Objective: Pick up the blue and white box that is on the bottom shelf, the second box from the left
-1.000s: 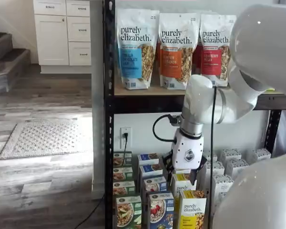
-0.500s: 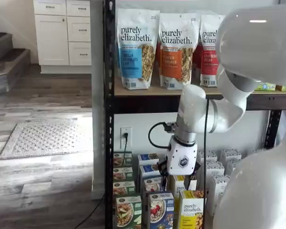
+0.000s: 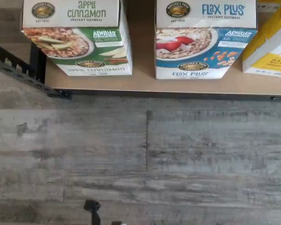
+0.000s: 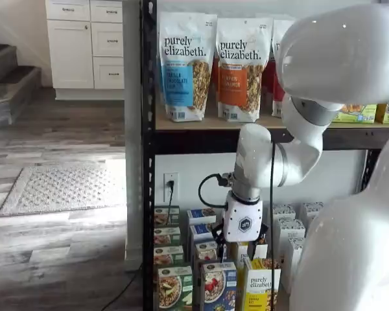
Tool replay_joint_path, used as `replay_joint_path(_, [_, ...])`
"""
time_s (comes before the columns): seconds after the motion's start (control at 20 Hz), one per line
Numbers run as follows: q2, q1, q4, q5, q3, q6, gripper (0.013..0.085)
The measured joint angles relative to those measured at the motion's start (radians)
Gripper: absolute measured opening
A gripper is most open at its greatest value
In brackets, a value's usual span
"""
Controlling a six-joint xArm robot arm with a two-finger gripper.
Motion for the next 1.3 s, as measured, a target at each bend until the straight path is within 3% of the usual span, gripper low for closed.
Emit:
replay_joint_path(0.3, [0.064, -0.007, 0.008, -0.036, -0.030, -0.016, 0.0850])
replay_joint_path(0.9, [0.174, -0.013, -0.058, -0.096, -0.072, 0.035, 0.0850])
replay_joint_path(1.3, [0.216, -0.015, -0.048, -0.132, -0.075, 0.023, 0.0850])
